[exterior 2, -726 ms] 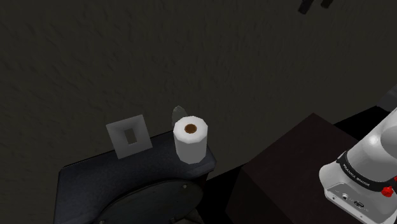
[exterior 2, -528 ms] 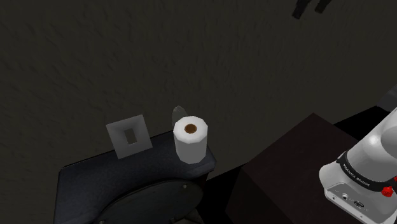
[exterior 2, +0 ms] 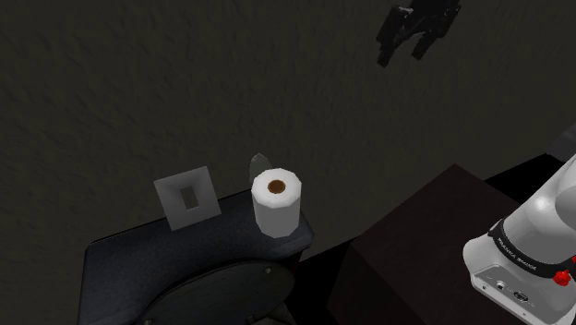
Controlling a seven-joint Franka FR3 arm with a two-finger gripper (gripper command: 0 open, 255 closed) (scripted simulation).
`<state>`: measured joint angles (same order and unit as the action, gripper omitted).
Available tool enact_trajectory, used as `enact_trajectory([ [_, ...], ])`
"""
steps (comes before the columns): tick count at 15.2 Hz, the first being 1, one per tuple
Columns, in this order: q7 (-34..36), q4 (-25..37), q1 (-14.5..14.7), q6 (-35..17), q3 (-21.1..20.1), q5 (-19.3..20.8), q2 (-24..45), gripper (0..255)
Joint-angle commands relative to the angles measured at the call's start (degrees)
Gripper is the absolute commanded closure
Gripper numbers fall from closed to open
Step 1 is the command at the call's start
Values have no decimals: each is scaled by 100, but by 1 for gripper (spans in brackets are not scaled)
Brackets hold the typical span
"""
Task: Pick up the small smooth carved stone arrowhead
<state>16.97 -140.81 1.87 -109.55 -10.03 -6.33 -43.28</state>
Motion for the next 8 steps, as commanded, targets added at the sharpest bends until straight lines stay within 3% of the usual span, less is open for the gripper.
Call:
enact_trajectory([
  [1,228,-112,40,-364,-191,-130,204,0],
  [8,1064,-245,142,-1575,-937,-462,1114,0],
])
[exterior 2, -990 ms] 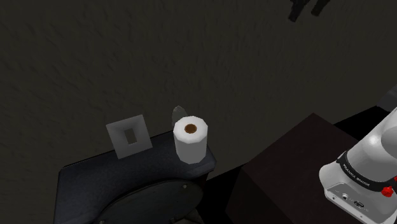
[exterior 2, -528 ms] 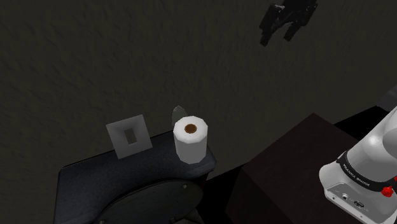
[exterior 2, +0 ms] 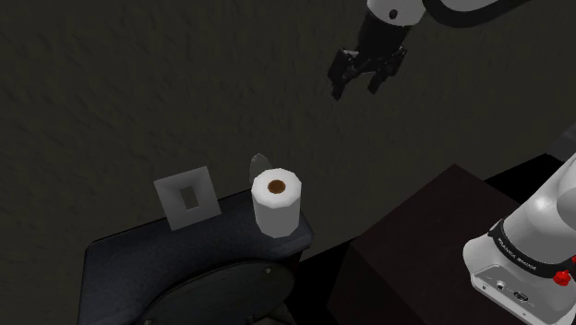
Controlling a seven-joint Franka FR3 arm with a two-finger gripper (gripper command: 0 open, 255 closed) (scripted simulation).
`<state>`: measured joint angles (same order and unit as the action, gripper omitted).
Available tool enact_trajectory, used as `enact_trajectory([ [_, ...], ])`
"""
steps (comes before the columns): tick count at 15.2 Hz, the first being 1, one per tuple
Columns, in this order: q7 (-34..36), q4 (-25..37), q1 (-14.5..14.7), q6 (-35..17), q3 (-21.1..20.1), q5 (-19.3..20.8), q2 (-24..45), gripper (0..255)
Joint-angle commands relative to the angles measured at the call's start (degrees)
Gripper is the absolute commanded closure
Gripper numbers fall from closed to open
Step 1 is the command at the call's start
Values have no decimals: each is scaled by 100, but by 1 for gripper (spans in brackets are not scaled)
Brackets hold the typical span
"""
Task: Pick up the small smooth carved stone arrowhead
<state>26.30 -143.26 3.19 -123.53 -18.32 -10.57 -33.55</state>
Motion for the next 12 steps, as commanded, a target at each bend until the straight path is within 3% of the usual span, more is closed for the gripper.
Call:
enact_trajectory([
  [1,257,16,9,-351,-221,-62,304,0],
  [7,1116,289,-99,-1353,-927,55,1425,0],
  [12,2133,742,-236,-2071,-1444,716,2545,0],
])
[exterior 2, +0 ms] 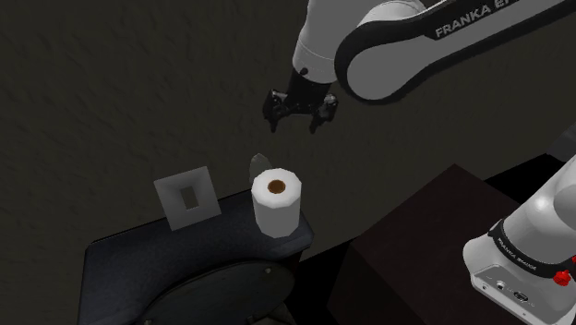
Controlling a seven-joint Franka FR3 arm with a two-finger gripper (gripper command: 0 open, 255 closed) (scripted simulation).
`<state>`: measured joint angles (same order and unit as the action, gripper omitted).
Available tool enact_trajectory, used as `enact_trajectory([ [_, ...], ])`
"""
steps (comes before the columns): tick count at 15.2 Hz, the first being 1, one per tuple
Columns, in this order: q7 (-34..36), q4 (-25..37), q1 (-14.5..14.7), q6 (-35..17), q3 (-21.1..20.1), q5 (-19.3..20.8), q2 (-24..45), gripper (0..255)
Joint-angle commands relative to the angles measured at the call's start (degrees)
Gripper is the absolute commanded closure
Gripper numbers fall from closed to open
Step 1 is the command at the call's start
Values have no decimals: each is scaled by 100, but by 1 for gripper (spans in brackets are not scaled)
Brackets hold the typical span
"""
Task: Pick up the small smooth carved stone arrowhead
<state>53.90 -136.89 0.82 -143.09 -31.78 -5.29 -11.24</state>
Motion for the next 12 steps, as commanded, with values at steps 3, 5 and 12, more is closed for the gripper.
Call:
enact_trajectory([
  [3,172,483,50,-433,-226,912,1063,0],
  [5,744,786,111,-576,-268,1474,1576,0],
  [12,1444,845,94,-993,-286,2331,2206,0],
])
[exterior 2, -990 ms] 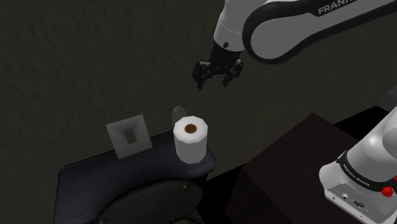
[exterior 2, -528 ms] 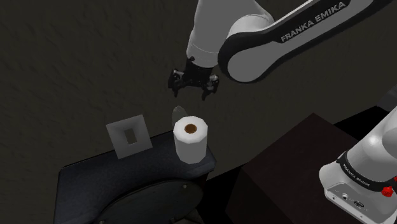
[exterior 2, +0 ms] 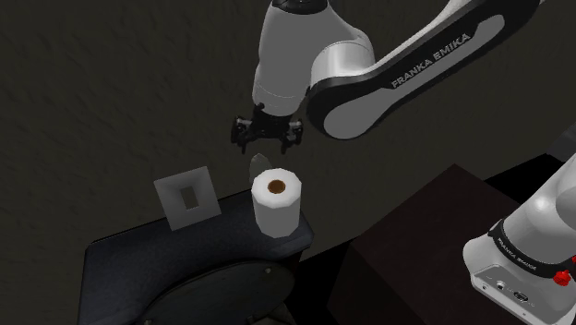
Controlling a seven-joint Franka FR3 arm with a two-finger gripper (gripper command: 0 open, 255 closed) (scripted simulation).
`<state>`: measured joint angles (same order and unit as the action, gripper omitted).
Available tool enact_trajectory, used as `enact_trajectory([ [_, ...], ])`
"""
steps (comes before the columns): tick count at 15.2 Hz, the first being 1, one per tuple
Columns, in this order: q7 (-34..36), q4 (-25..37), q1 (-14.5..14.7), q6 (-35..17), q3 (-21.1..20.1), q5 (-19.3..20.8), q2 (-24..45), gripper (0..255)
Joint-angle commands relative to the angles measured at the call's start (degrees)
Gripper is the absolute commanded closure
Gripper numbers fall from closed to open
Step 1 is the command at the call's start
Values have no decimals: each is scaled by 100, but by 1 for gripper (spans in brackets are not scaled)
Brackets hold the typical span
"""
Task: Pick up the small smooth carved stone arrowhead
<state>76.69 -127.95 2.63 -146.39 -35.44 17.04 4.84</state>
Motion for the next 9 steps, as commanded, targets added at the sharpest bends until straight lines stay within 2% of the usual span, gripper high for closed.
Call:
enact_trajectory([
  [1,-753,-59,-95,-721,84,211,668,0],
  [4,-709,-64,-84,-755,101,270,706,0],
  [5,-649,35,-69,-748,135,392,832,255],
  [6,-573,-50,-66,-870,172,502,880,255],
  [7,-464,128,-21,-823,225,686,1065,255],
  [9,-465,-88,-58,-990,226,669,984,255],
])
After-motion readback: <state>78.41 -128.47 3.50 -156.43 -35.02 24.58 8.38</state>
